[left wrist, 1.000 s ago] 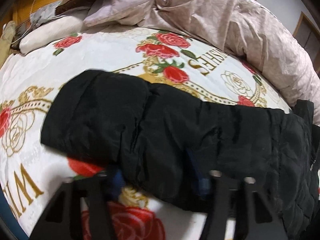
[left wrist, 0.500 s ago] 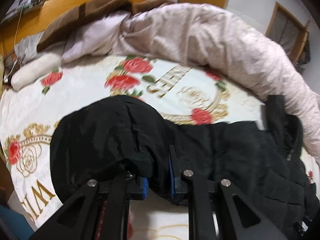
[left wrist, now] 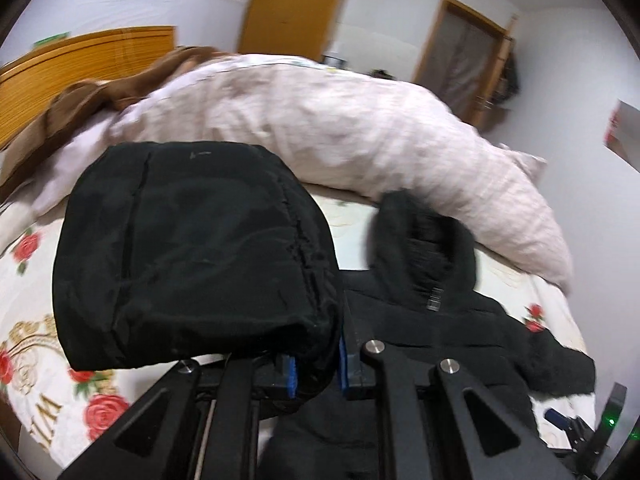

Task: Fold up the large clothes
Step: 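Lift the sleeve with the left tool and fold it across the jacket body, then open the left tool, release the sleeve and withdraw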

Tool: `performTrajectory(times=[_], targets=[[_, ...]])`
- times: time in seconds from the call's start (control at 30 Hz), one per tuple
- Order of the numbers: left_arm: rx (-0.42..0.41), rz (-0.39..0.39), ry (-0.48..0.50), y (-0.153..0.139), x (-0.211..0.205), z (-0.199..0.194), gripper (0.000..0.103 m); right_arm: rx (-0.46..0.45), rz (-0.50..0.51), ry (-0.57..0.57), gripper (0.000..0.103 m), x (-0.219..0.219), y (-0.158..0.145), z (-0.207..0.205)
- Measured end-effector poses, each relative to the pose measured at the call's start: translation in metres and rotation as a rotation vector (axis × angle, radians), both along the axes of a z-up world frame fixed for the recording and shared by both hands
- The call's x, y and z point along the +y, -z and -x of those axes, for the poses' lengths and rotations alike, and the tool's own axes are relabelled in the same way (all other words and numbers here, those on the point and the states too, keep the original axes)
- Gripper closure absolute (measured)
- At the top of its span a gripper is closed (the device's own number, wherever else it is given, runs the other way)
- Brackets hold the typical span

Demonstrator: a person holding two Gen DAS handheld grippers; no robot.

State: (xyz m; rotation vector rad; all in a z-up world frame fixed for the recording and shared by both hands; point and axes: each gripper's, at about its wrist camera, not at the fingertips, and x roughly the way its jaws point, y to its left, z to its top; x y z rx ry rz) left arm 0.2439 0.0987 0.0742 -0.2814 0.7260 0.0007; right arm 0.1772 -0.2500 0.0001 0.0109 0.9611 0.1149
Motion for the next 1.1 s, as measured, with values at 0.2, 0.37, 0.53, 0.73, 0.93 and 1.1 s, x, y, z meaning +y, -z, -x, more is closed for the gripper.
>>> performTrajectory(times=[0.2, 0.37, 0.53, 0.73, 0.93, 1.1], targets=[[0.012, 0.016, 0.170, 0.001, -0.075, -0.010, 0.088, -0.030, -0.069, 0.054, 0.011, -0.028, -0.006, 0.006], [0.071, 0.039, 0.299, 0.027, -0.138, -0.026, 0.088, -0.003, -0.086, 0.093, 0.011, -0.048, 0.003, 0.009], [0.139, 0.044, 0.360, 0.067, -0.187, -0.045, 0.085, 0.018, -0.058, 0.129, 0.011, -0.069, 0.016, 0.010], [0.210, 0.080, 0.406, 0.107, -0.216, -0.061, 0.044, 0.050, -0.048, 0.178, 0.011, -0.095, 0.035, 0.009], [0.222, 0.152, 0.474, 0.119, -0.235, -0.061, 0.027, 0.058, -0.047, 0.205, 0.011, -0.105, 0.046, 0.005], [0.206, 0.195, 0.528, 0.111, -0.243, -0.052, 0.018, 0.019, -0.046, 0.211, 0.011, -0.106, 0.037, 0.002]])
